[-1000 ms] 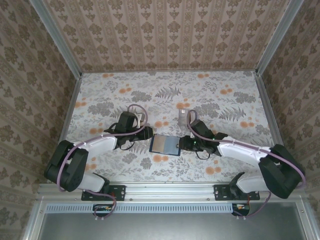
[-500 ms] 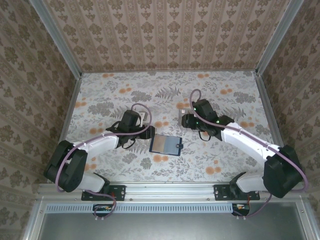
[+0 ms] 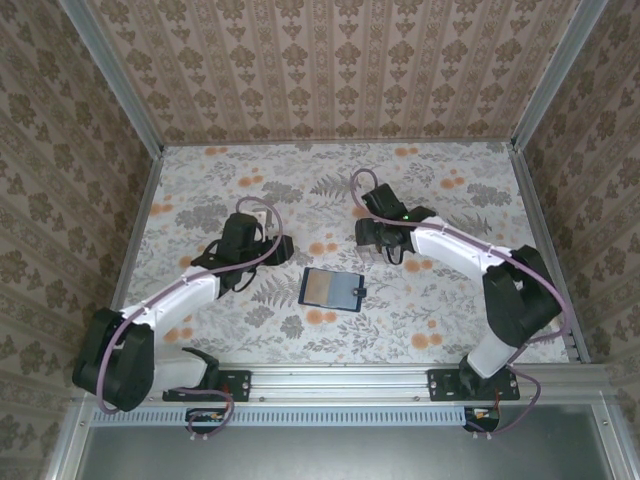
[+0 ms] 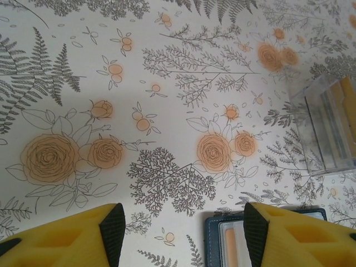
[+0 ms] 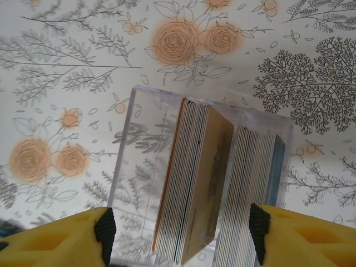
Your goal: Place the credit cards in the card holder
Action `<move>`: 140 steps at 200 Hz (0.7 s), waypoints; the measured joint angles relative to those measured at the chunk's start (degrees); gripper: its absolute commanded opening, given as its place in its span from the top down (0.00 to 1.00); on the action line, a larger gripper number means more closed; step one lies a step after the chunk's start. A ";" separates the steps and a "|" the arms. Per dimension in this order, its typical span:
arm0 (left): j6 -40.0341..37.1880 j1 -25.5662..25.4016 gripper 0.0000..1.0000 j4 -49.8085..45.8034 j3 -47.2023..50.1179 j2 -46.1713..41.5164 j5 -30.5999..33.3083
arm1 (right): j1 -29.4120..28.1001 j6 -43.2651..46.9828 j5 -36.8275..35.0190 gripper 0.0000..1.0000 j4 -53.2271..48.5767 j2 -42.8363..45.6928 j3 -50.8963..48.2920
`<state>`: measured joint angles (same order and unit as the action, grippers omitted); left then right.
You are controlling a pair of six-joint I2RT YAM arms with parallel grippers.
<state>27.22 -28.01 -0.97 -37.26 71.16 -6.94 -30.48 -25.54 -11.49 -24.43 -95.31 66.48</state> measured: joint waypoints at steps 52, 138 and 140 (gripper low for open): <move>0.22 0.04 0.37 -0.37 1.81 -2.93 1.70 | 0.09 1.51 -6.40 0.36 -1.11 -5.95 3.34; 2.56 0.04 0.37 -0.35 3.43 -3.96 2.71 | 0.79 1.55 -13.57 0.47 -3.67 -5.38 3.32; 2.58 0.04 0.37 -0.33 3.45 -3.93 2.73 | 0.83 1.57 -13.57 0.47 -3.69 -5.27 3.32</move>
<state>29.80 -27.97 -1.30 -33.80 67.22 -4.21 -29.65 -23.97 -25.06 -28.12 -100.57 69.80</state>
